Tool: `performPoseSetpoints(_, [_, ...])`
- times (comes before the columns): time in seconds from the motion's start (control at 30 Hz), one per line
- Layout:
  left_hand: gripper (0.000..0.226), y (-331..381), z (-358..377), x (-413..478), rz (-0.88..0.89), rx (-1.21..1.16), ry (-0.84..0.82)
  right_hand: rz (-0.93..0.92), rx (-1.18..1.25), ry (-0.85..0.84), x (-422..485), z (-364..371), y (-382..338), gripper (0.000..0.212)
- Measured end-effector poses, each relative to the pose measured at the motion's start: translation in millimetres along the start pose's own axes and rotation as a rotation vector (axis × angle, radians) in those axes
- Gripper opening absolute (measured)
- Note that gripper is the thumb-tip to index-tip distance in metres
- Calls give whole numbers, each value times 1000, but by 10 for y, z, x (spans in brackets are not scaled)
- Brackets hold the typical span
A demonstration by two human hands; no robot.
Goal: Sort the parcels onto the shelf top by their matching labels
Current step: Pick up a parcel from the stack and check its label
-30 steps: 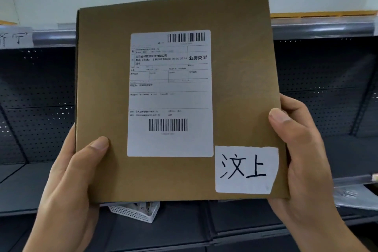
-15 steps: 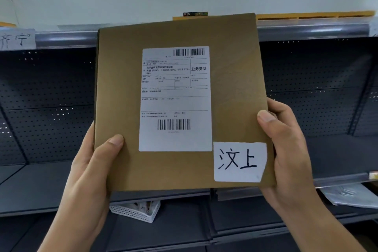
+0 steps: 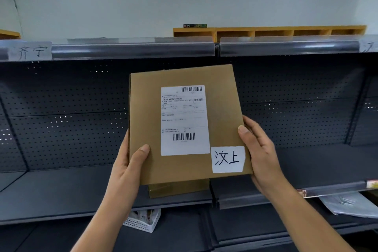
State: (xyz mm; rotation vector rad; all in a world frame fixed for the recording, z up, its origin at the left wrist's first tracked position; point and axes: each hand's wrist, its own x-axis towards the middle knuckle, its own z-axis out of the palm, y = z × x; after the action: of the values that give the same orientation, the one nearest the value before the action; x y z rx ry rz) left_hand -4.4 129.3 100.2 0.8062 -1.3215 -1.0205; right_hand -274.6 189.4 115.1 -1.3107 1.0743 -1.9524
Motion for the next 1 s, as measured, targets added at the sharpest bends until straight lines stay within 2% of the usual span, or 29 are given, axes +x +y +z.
performPoseSetpoints(0.2, [55, -128, -148, 22, -12, 0, 10, 72, -44, -34, -8, 135, 100, 34])
performPoseSetpoints(0.4, [58, -184, -295, 73, -42, -22, -1, 78, -121, -32, -94, 302, 116, 40])
performPoseSetpoints(0.53, [57, -169, -330, 59, -41, -14, -37, 64, -139, -16, -109, 346, 89, 36])
performPoseSetpoints(0.73, [60, -188, -304, 13, -68, -11, -56, 98, -144, -4, -93, 289, 121, 53])
performPoseSetpoints(0.8, [61, -184, -248, -16, -87, -5, -57, 110, -136, -4, -71, 239, 134, 51])
performPoseSetpoints(0.93, [61, -197, -95, -112, -110, -24, -16, 102, -112, -62, -74, 75, 131, 42])
performPoseSetpoints(1.0, [60, -166, 43, -175, -103, -38, 6, 68, -127, -147, -109, -92, 86, 47])
